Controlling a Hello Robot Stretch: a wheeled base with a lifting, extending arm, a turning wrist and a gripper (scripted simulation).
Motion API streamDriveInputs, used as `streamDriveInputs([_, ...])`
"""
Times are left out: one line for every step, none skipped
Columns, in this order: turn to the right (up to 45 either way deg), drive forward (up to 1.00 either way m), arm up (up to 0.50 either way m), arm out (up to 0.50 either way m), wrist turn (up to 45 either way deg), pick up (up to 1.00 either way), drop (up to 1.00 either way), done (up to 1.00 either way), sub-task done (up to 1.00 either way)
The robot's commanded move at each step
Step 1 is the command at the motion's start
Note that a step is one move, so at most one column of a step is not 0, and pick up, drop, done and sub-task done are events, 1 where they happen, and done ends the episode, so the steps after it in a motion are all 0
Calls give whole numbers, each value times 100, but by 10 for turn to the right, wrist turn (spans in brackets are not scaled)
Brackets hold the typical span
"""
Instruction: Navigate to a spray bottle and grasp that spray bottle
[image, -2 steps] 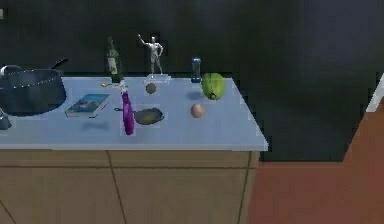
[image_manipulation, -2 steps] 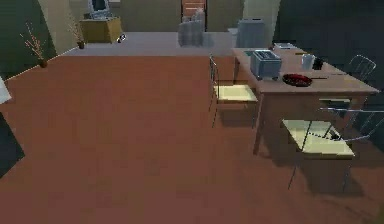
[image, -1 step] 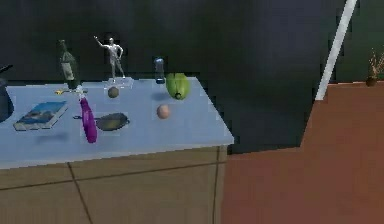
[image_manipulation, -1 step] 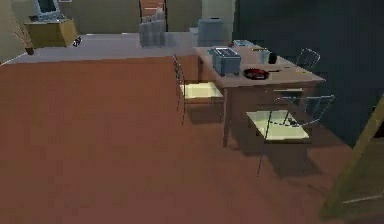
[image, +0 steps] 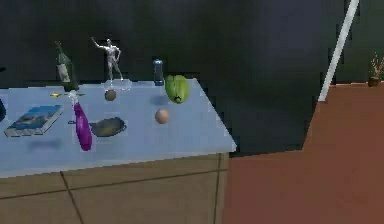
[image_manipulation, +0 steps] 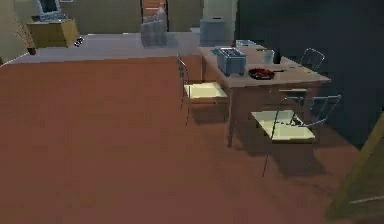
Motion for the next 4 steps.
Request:
streamDriveInputs([-450, 0, 0, 0, 0, 0, 0, 0, 0])
streamDriveInputs([-450, 0, 0, 0, 0, 0, 0, 0, 0])
streamDriveInputs([-270, 0, 0, 0, 0, 0, 0, 0, 0])
streamDriveInputs([0, 0, 50, 0, 0, 0, 0, 0, 0])
